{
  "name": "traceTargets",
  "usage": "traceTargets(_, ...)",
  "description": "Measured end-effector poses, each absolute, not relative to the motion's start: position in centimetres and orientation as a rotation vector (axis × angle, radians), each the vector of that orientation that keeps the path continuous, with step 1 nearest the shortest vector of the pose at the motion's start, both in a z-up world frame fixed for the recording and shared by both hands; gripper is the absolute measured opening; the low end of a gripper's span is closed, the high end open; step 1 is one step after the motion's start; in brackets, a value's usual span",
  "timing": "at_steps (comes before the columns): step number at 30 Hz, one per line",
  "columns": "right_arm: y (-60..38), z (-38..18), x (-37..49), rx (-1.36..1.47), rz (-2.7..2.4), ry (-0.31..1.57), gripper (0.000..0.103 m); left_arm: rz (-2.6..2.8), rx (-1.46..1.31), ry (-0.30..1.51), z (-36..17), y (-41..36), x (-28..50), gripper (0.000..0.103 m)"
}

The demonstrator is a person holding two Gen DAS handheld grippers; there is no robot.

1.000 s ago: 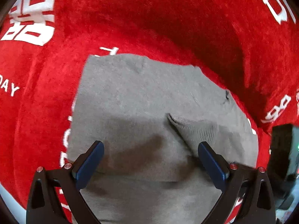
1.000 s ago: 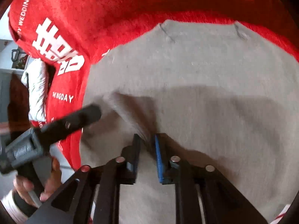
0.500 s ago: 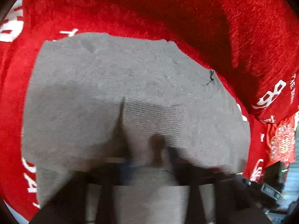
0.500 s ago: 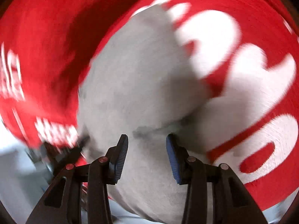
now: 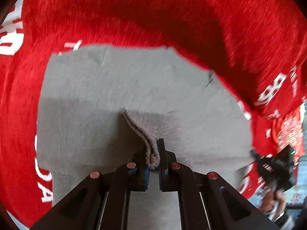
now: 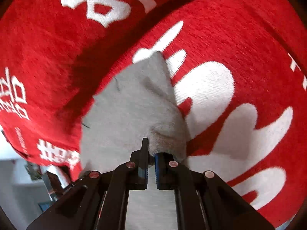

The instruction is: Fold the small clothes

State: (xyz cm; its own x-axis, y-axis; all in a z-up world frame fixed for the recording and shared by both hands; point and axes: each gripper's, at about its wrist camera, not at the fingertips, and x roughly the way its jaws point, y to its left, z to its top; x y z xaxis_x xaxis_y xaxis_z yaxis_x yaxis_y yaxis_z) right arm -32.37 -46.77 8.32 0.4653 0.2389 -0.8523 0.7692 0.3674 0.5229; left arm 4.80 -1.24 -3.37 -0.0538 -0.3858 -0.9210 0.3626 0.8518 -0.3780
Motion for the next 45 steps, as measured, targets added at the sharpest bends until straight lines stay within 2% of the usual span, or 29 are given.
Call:
traceTargets(6, -46.7, 7.7, -34.1, 1.215, -0.417, 1.124, 0.008, -0.502, 0.079, 1.477, -2.7, 0.5, 3.6, 0.008)
traceTargets(7, -46.6, 8.0, -34.1, 1.208, -0.413, 1.149, 0.01, -0.473, 0.116, 1.462, -2.3, 0.8, 3.7, 0.008)
traceTargets(8, -46.3, 8.6, -34.2, 1.187, -0.41, 1.179, 0.02, -0.453, 0.149, 1.45, -1.9, 1.1, 3.8, 0.008)
traceTargets(9, -45.8, 9.7, -34.1, 1.132, -0.393, 1.218, 0.024, -0.444, 0.168, 1.442, -1.5, 1.4, 4.0, 0.008)
traceTargets(12, -45.0, 12.7, -33.7, 1.004, -0.34, 1.196, 0.024, -0.453, 0.169, 1.424, 0.0, 1.9, 4.6, 0.008)
traceTargets(14, -46.0, 13.5, -33.7, 0.979, -0.369, 1.161, 0.031, -0.469, 0.179, 1.409, 0.5, 1.2, 4.6, 0.008)
traceTargets(20, -51.6, 9.5, -32.1, 1.189, -0.441, 1.048, 0.032, -0.512, 0.217, 1.409, -1.0, -3.4, 3.6, 0.008)
traceTargets(27, -53.6, 6.1, -28.4, 1.238, -0.423, 1.055, 0.032, -0.482, 0.238, 1.423, -2.7, -4.0, 3.1, 0.008)
traceTargets(28, -53.4, 6.0, -27.8, 1.23, -0.402, 1.076, 0.027, -0.48, 0.237, 1.422, -2.6, -4.0, 3.1, 0.008)
traceTargets(29, -53.2, 6.2, -27.2, 1.208, -0.378, 1.097, 0.008, -0.479, 0.24, 1.422, -2.6, -4.0, 3.0, 0.008)
traceTargets(33, -51.0, 10.1, -24.6, 0.854, -0.36, 1.184, 0.008, -0.475, 0.273, 1.413, -2.8, -4.7, 2.7, 0.008)
traceTargets(36, -50.8, 10.4, -23.8, 0.647, -0.439, 1.275, 0.007, -0.476, 0.284, 1.407, -3.0, -5.3, 2.6, 0.008)
traceTargets(37, -50.9, 9.8, -23.7, 0.643, -0.45, 1.299, 0.007, -0.478, 0.285, 1.406, -3.0, -5.4, 2.6, 0.008)
traceTargets(38, -51.1, 9.1, -23.9, 0.624, -0.486, 1.329, 0.001, -0.478, 0.285, 1.405, -3.0, -5.4, 2.6, 0.008)
traceTargets(40, -51.9, 8.4, -24.6, 0.586, -0.569, 1.36, 0.001, -0.477, 0.289, 1.404, -3.2, -5.6, 2.5, 0.008)
traceTargets(45, -52.8, 10.2, -27.5, 0.837, -0.541, 1.273, 0.002, -0.465, 0.293, 1.414, -2.7, -5.1, 2.6, 0.008)
